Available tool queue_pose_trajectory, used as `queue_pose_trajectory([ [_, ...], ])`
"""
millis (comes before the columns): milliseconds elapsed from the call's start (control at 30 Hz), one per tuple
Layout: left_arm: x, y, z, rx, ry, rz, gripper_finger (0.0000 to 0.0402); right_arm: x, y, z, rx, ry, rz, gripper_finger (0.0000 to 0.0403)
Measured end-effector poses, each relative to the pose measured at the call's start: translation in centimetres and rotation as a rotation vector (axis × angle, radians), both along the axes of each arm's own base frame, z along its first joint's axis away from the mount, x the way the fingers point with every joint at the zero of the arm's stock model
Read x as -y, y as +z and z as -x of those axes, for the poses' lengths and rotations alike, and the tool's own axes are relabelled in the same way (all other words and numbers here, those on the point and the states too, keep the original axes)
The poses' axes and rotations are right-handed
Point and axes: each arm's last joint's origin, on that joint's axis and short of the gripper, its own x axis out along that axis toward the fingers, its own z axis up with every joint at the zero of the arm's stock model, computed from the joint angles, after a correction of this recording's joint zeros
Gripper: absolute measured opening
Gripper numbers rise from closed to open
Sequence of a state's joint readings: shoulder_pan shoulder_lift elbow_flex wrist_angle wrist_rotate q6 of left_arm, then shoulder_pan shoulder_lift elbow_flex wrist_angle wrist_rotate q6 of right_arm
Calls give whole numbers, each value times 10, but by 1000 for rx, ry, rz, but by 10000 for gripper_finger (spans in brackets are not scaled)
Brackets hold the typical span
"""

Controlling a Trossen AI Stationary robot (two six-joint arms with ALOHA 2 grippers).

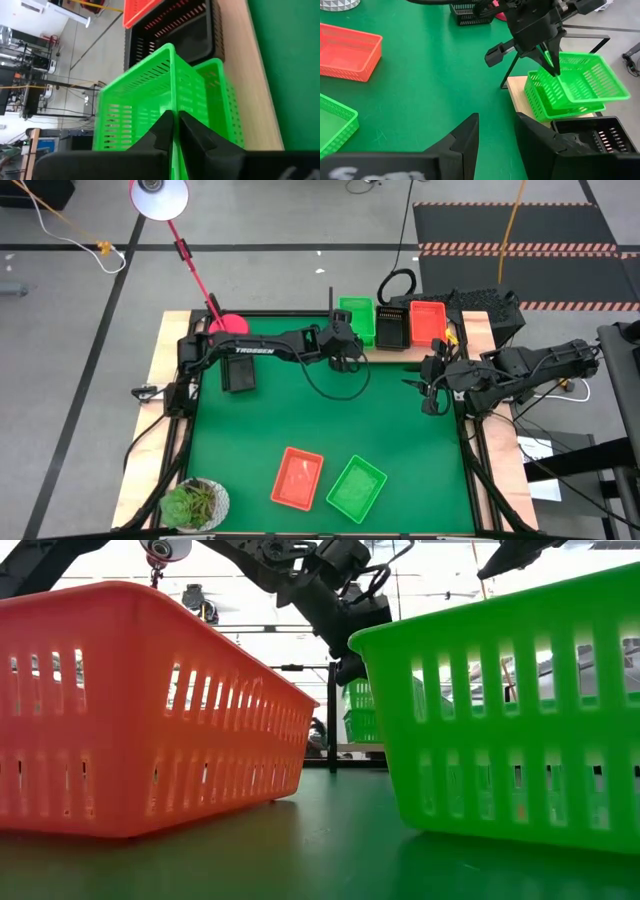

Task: Stack baskets on shelf by color
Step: Stack the top green bin on top of the green bin on the shelf, then stack the orange bin on top of the other orange bin on the shelf

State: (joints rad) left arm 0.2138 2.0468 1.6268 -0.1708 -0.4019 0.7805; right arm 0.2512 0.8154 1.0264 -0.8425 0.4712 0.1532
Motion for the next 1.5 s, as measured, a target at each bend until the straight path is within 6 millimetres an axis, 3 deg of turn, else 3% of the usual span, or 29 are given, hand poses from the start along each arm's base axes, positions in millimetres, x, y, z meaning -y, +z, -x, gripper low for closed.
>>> queue_pose_trajectory([
  [433, -1, 0, 0, 19, 12, 22, 107, 0, 0, 0, 1, -1, -2, 118],
  [600, 0, -1, 0, 12, -29, 62, 120, 0, 0, 0, 1, -1, -3, 118],
  [867, 5, 7, -2, 109, 41, 60, 127, 0, 0, 0, 1, -1, -2, 118],
  [1067, 38, 35, 3, 174, 24, 62, 127, 0, 0, 0, -1, 0, -2, 118],
  [1300, 93, 81, 39, 169, -41, 224, 127, -1, -4, -5, -8, -16, -24, 118],
  [1500, 143, 92, 72, 108, -116, 294, 126, -5, -17, -15, 18, 30, -54, 118],
])
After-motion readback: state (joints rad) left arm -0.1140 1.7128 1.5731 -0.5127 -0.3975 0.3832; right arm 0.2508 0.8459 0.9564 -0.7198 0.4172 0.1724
